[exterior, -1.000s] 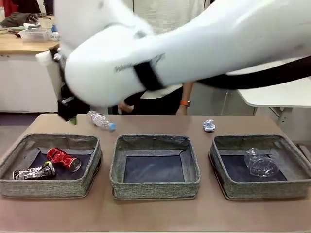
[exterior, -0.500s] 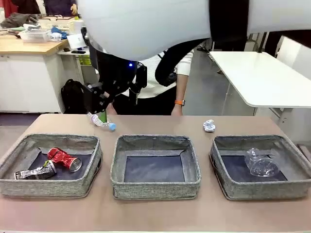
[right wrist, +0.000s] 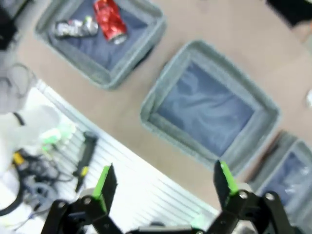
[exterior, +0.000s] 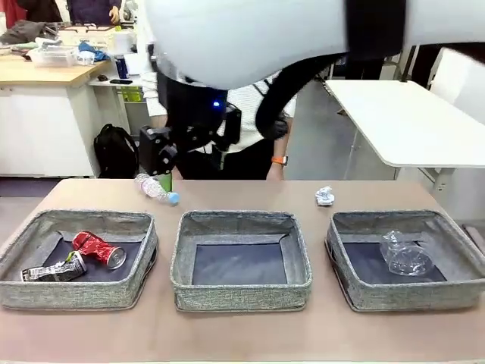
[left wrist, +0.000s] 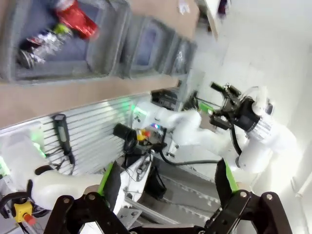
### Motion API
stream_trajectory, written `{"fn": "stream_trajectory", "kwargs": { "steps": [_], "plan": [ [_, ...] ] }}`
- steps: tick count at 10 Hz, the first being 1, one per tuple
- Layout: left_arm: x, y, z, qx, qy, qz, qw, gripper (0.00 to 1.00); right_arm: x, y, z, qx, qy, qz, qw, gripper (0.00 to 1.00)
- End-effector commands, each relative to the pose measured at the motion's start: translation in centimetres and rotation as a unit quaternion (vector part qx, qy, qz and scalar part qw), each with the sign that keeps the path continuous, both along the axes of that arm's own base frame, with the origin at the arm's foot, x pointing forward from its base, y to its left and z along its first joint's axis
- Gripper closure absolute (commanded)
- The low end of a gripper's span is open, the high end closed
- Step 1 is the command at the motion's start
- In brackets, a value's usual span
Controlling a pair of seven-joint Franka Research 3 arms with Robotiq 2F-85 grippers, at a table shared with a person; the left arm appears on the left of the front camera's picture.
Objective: Sort the waste into the appropriate baskets.
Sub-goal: Place the picked waste into the Fabric basket indicated by the person.
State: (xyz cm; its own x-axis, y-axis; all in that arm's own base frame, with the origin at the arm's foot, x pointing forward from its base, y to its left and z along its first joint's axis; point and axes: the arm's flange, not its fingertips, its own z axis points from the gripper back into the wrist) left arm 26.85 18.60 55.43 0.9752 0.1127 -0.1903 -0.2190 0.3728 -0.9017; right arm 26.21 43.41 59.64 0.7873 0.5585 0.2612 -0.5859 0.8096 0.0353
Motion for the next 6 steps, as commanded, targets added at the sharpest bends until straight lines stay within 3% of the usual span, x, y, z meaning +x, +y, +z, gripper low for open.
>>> {"fn": "stream_trajectory", "kwargs": {
  "steps": [1, 4, 6],
  "plan": [
    [-0.5, -3.4, -0.6, -0.079, -0.011, -0.061, 0.995, 0.0, -3.8, -5.6, -0.2, 0.064, -0.012, -0.054, 0.996, 0.0],
    [-1.8, -8.2, -2.2, -0.185, 0.012, -0.142, 0.972, 0.0, -7.9, -14.7, 0.7, 0.163, -0.035, -0.131, 0.977, 0.0],
    [-3.3, -11.1, -3.0, -0.17, 0.036, -0.243, 0.954, 0.0, -8.2, -23.3, -0.3, 0.281, -0.028, -0.185, 0.941, 0.0]
  ]
}}
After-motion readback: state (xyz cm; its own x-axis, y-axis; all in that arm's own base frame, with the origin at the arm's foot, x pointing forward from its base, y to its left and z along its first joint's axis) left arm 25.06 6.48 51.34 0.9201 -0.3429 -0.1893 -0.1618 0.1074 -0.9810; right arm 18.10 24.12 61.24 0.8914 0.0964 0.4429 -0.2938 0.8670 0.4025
